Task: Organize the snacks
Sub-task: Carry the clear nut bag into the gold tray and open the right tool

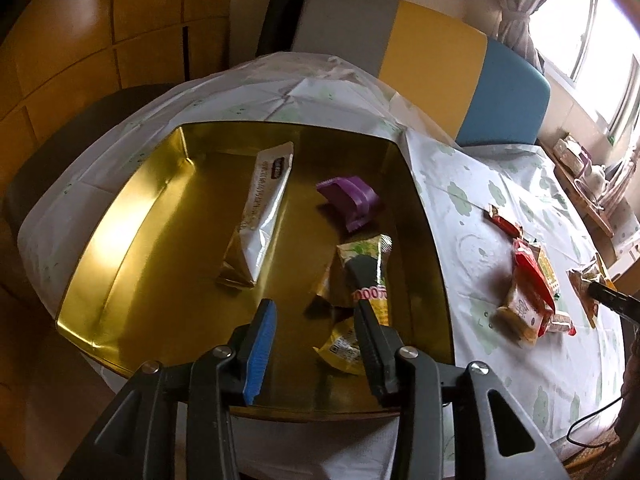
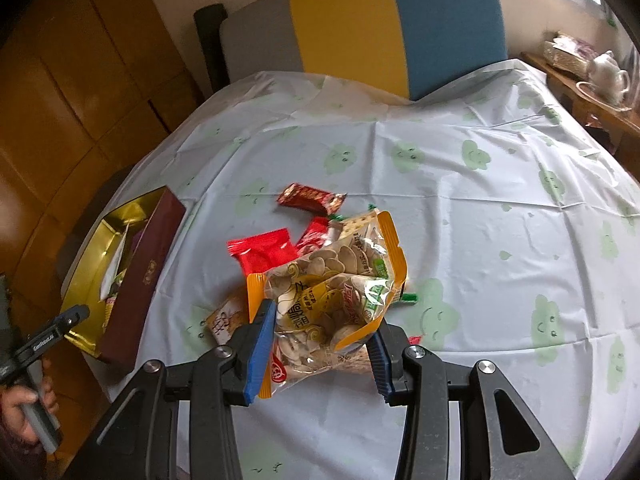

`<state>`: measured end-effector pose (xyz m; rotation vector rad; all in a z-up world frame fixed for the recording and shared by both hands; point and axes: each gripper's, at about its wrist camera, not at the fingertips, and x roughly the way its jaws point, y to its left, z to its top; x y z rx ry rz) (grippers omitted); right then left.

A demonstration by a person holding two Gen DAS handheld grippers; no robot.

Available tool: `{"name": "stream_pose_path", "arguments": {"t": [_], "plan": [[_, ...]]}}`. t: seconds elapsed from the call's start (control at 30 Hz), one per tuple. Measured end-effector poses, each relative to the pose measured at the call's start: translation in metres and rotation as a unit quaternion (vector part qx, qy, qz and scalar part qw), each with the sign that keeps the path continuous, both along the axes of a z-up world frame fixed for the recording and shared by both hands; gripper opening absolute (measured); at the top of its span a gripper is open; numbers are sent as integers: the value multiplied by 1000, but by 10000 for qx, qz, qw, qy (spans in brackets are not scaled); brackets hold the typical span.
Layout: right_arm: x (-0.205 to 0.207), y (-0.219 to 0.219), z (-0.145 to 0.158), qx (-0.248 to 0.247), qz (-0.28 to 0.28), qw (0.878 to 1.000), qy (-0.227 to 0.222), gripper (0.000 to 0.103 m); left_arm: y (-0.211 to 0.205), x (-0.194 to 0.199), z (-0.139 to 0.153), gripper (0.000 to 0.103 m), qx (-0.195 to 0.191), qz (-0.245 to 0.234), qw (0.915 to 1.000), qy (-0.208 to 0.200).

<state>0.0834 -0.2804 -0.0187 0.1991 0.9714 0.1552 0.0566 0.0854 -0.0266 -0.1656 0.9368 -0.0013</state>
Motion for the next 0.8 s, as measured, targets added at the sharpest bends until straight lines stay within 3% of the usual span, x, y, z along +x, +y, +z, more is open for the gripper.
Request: {"name": "stream_pose_path", "arguments": {"t": [0.2, 0.37, 0.63, 0.8], "plan": [[4, 36, 12, 264, 452, 9986, -78, 44, 17, -1, 1, 41, -120, 204, 9997, -59], [12, 96, 20, 452, 1111, 9927, -133, 44, 46, -4, 7, 41, -222, 552, 9980, -205], [26, 216, 26, 688, 2310, 9704, -151, 44, 98, -14, 11, 41, -259, 1194, 9921, -295], [32, 284, 7, 781, 2861, 9549, 112, 47, 111, -20, 3, 41, -300, 1340, 9903, -224]]}}
